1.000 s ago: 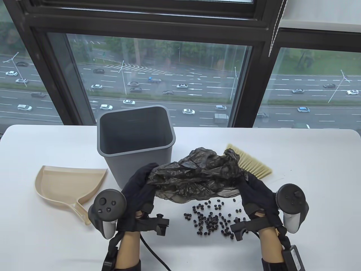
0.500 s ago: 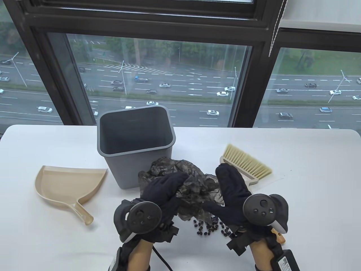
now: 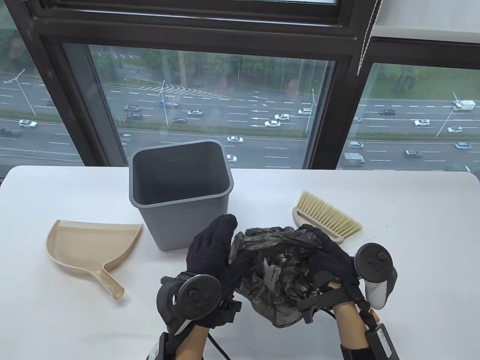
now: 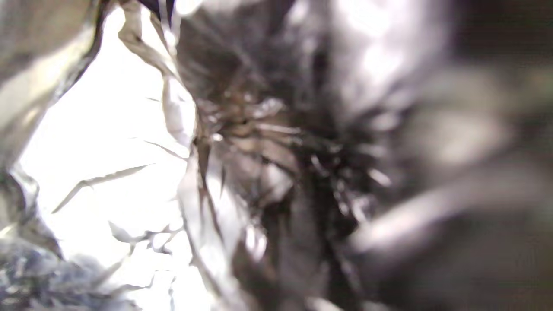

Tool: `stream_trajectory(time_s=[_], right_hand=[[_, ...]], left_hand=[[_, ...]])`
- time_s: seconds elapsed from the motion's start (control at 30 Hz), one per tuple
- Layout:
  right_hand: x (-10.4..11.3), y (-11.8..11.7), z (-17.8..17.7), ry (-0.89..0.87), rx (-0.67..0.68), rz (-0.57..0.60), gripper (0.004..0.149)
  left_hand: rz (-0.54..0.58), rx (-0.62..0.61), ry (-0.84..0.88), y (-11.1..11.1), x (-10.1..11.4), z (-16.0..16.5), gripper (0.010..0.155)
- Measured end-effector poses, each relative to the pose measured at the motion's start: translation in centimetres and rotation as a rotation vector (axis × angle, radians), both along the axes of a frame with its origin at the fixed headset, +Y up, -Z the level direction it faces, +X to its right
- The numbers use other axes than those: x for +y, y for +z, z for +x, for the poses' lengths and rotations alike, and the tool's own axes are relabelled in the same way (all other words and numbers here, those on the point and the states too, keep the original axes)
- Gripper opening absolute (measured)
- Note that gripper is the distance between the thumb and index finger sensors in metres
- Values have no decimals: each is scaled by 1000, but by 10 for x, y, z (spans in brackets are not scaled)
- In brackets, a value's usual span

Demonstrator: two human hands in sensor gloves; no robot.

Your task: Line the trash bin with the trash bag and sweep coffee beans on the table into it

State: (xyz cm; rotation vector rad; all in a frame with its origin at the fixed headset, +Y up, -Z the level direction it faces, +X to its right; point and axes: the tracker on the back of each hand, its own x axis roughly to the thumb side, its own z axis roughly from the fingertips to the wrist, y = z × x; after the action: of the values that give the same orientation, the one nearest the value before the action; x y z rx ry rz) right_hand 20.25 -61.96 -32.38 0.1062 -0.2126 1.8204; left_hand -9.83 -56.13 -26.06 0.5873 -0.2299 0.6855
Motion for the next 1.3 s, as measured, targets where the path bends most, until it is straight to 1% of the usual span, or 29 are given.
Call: stream_trajectory(time_s=[0.1, 0.17, 0.2, 0.23, 0.27, 0.3, 0.33, 0.37, 0.4, 0.43, 0.47, 0.5, 0.53, 0.57, 0.63, 0.7, 0.73, 0.8, 0.87, 0.93, 0.97, 1.03, 1.07, 1.13, 1.17, 1.2, 1.23, 1.27, 1.3], right_hand=[[-1, 1, 11, -131, -39, -23, 46], [-2, 2, 15, -182, -36, -32, 47], [-2, 2, 16, -211, -14, -43, 47], [-2, 2, 15, -229, 12, -48, 48], [-1, 1, 13, -256, 68, -51, 48], [0, 1, 10, -273, 135, -59, 50], [1, 0, 7, -289, 219, -45, 52], [3, 0, 4, -298, 286, -25, 51], [5, 0, 1, -303, 344, -28, 51], [9, 1, -1, -295, 376, -2, 50], [11, 2, -1, -270, 383, 22, 49], [15, 3, 1, -218, 362, 29, 49], [17, 5, 2, -181, 335, 51, 49], [20, 5, 4, -143, 321, 74, 48], [31, 12, 11, -4, 300, 87, 49], [41, 18, 17, 155, 226, 118, 50], [44, 22, 18, 222, 163, 122, 50], [51, 29, 19, 482, -9, 137, 47], [52, 32, 15, 764, -169, 67, 45], [49, 29, 14, 880, -203, 13, 44], [44, 24, 17, 874, -220, -30, 43], [35, 11, 22, 793, -131, -171, 43], [34, 6, 24, 789, -121, -204, 42], [35, -2, 31, 723, -66, -251, 42], [38, -3, 35, 638, -45, -231, 43], [43, -1, 38, 524, -52, -179, 44], [52, 6, 41, 396, -100, -90, 45], [59, 12, 42, 333, -142, -15, 45], [71, 26, 43, 244, -201, 115, 46]], left_hand=[[-22, -112, -7, 4, 1, 8, 83], [-56, -191, -46, 6, 1, 20, 96], [-97, -233, -109, 6, -1, 29, 105], [-130, -246, -150, 5, -3, 34, 115], [-175, -241, -207, 2, -8, 41, 118], [-187, -188, -242, -3, -12, 45, 118], [-172, -95, -241, -9, -18, 44, 114], [-153, -37, -214, -14, -22, 41, 104], [-145, 29, -165, -23, -28, 33, 85], [-176, 29, -130, -31, -34, 25, 65], [-229, -15, -108, -37, -38, 19, 51], [-295, -105, -60, -47, -46, 10, 43], [-365, -125, 10, -54, -53, -2, 42], [-372, -125, 78, -57, -56, -11, 42], [-329, -80, 250, -57, -56, -33, 42], [-252, -32, 336, -50, -48, -47, 42], [-230, -30, 344, -48, -45, -50, 42], [-210, -37, 355, -42, -39, -49, 42], [-243, -71, 316, -39, -37, -43, 44], [-324, -32, 262, -38, -37, -36, 45], [-363, 3, 157, -41, -37, -30, 45], [-397, 105, -36, -47, -38, -21, 46], [-400, 115, -53, -49, -38, -19, 46], [-402, 22, 110, -54, -36, -16, 45], [-396, -65, 233, -54, -31, -14, 45], [-362, -100, 297, -51, -25, -13, 44], [-263, -98, 310, -41, -11, -10, 45], [-176, -84, 285, -33, -2, -9, 44], [-1, -85, 232, -17, 13, -6, 44]])
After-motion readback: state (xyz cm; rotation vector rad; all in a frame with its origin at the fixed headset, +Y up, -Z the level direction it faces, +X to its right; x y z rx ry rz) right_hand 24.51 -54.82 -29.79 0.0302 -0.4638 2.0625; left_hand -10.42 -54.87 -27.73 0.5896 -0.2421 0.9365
